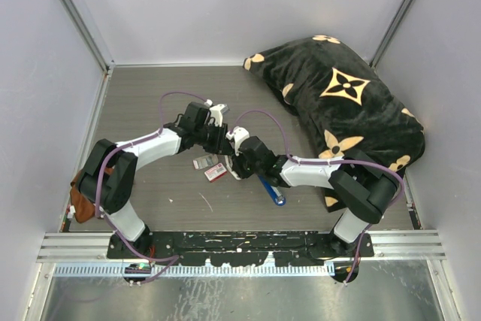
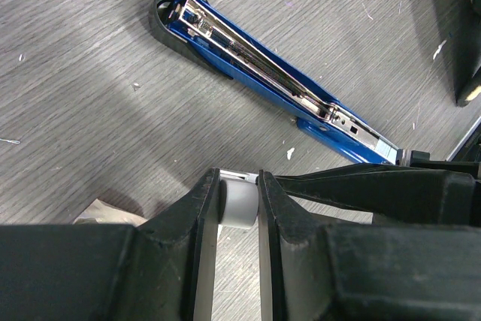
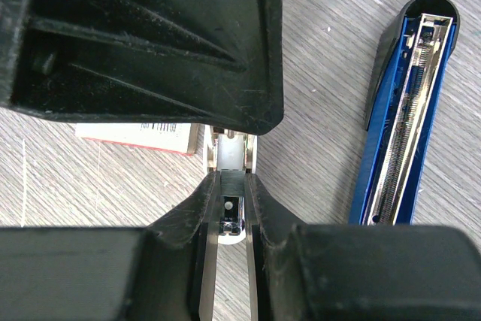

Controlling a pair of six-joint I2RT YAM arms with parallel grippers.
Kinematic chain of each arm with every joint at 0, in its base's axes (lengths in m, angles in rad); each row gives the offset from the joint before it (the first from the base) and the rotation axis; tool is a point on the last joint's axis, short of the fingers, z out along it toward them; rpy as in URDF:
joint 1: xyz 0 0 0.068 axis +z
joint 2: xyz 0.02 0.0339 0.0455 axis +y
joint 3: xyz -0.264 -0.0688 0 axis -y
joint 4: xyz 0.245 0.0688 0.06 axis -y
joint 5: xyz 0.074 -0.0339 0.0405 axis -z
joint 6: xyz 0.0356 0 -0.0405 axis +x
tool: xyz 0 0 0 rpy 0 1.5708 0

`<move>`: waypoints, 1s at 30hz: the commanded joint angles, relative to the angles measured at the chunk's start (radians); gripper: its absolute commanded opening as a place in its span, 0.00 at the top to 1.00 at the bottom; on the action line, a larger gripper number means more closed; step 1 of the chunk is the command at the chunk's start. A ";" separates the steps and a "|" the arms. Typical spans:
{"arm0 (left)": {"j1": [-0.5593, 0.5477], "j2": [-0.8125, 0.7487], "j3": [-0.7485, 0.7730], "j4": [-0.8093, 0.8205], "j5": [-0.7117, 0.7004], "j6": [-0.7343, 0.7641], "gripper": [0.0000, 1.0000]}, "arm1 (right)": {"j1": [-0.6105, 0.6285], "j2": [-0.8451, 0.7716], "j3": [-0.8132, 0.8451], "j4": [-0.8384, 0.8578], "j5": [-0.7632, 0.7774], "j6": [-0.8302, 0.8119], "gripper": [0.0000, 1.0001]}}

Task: Load the staples into the stapler
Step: Install the staple into the stapler.

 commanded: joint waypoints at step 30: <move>-0.028 0.035 0.010 -0.078 0.036 0.015 1.00 | -0.001 0.006 0.027 0.028 -0.008 0.026 0.72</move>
